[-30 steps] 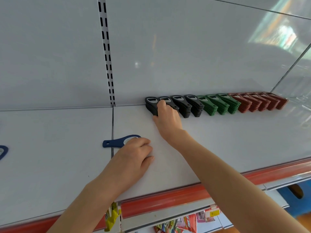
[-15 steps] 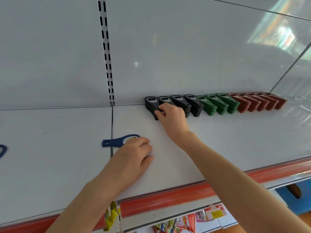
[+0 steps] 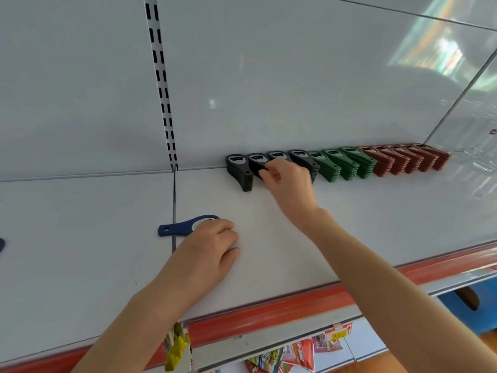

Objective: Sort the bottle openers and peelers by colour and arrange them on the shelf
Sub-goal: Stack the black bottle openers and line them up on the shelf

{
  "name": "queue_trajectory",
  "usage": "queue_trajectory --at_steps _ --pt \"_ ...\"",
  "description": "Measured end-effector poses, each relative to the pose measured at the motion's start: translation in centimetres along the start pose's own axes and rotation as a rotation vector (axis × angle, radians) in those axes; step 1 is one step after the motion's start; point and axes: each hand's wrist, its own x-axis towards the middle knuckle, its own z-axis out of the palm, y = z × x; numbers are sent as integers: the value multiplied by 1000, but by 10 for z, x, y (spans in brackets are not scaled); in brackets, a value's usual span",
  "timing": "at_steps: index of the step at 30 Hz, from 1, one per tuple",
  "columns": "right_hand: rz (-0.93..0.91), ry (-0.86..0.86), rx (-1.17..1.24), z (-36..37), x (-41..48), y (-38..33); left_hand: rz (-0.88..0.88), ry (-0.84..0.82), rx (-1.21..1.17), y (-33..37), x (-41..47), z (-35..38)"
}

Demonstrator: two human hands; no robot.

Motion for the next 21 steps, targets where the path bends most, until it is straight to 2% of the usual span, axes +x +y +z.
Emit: queue_trajectory --at_steps 4,8,21 --pt "146 30 -94 -25 3 35 1 22 -44 -1 -1 1" --pt "249 -75 -119 -21 6 51 -2 18 -19 -1 -1 2" --pt "224 -101 -135 -11 9 46 -22 10 -6 -1 0 2"
